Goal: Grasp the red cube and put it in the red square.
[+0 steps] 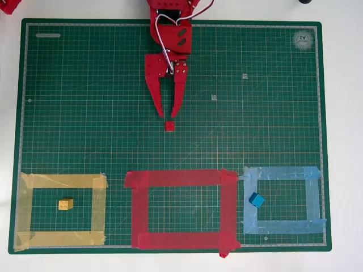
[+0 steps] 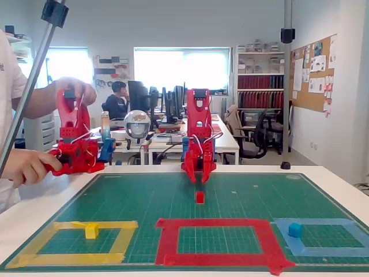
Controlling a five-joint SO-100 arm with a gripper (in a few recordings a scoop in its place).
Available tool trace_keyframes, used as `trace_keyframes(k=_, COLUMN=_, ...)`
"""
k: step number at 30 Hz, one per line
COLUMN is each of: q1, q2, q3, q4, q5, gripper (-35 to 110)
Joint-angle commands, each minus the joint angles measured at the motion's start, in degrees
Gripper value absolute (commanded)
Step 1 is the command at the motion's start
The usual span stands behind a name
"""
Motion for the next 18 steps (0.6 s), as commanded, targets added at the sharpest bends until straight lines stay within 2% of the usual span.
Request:
trace_keyframes(k=1, q1=0.70, q2=1.85, q3=1.14, q4=-2.37, q5=-1.41, gripper=14)
trace_keyframes(k=18, q1=1.76, q2=-11.43, q3=-6.24, q4=-2.29, q5=-1.58, gripper=17)
